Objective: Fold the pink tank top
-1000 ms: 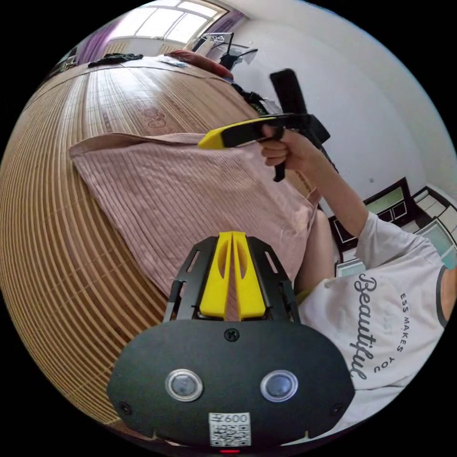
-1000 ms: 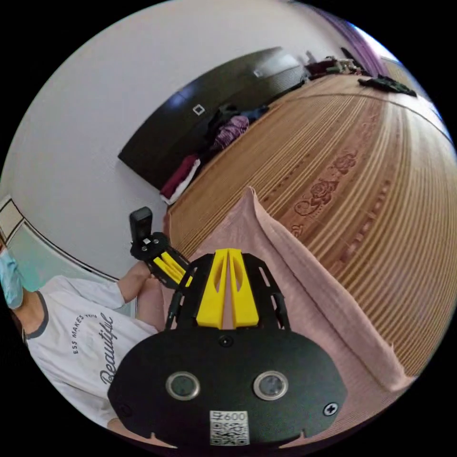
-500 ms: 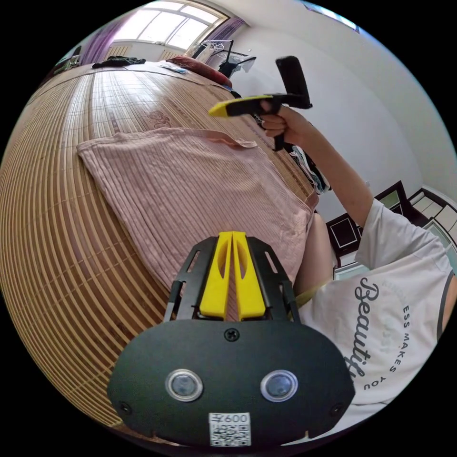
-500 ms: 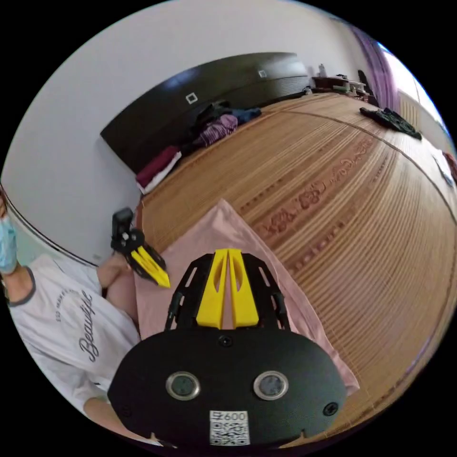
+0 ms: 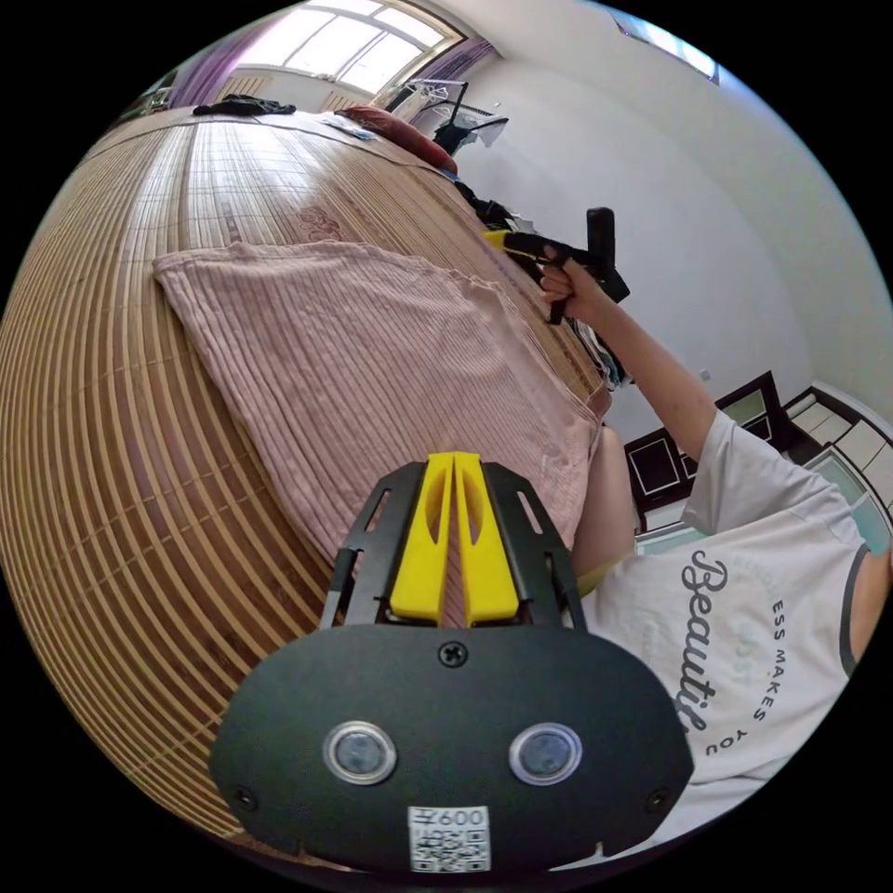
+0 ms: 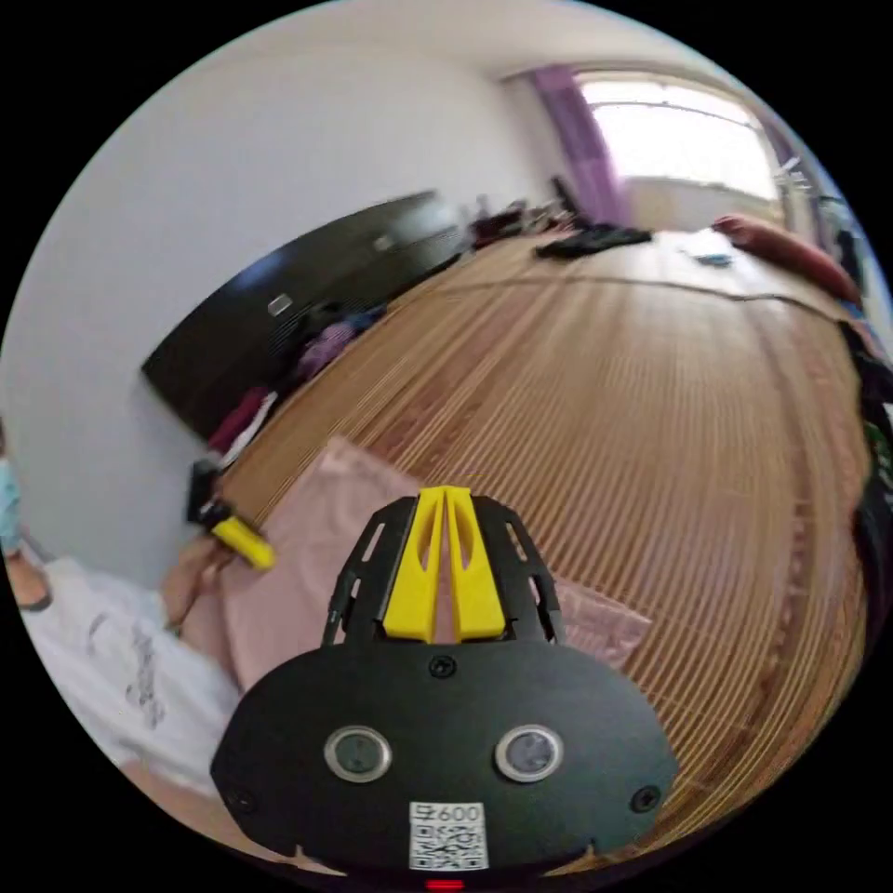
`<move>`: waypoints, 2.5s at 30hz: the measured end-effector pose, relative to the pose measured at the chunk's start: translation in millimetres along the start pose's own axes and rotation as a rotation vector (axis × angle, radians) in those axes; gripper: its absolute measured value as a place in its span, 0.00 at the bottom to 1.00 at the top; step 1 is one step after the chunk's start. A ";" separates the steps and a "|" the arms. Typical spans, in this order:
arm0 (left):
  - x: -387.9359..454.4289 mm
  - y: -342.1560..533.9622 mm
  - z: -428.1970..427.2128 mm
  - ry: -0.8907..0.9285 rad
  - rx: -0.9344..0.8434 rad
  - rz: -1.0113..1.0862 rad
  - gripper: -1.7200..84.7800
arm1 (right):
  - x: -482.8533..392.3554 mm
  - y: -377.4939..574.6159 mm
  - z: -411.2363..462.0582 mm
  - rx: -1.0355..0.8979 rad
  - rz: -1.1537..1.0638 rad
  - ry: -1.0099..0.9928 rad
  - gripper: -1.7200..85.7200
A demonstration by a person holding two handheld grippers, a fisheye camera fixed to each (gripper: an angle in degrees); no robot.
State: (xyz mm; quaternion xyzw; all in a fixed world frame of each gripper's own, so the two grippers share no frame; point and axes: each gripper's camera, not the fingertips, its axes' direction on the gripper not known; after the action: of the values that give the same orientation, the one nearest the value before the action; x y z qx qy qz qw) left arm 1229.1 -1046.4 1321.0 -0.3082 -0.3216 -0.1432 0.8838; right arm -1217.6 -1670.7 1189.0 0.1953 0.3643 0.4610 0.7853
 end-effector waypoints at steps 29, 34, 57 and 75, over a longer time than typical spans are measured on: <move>42.5 83.0 -151.6 -0.233 0.146 -0.206 0.09 | -115.1 229.2 -283.2 0.110 0.340 0.036 0.09; 31.2 82.0 -149.2 -0.235 0.138 -0.238 0.09 | -113.0 214.4 -302.4 0.081 0.339 0.028 0.06; -19.1 201.4 -239.0 -0.225 0.301 -0.203 0.04 | -74.3 229.1 -417.7 0.013 0.345 0.205 0.01; -53.0 383.8 -229.9 -0.236 0.245 0.114 0.06 | 9.3 409.2 -484.0 0.076 0.285 0.094 0.03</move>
State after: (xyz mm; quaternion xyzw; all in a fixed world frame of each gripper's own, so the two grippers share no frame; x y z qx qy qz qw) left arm 1472.9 -894.8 973.7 -0.2308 -0.4203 -0.0155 0.8774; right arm -1816.8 -1472.6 1129.7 0.2530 0.3865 0.5623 0.6858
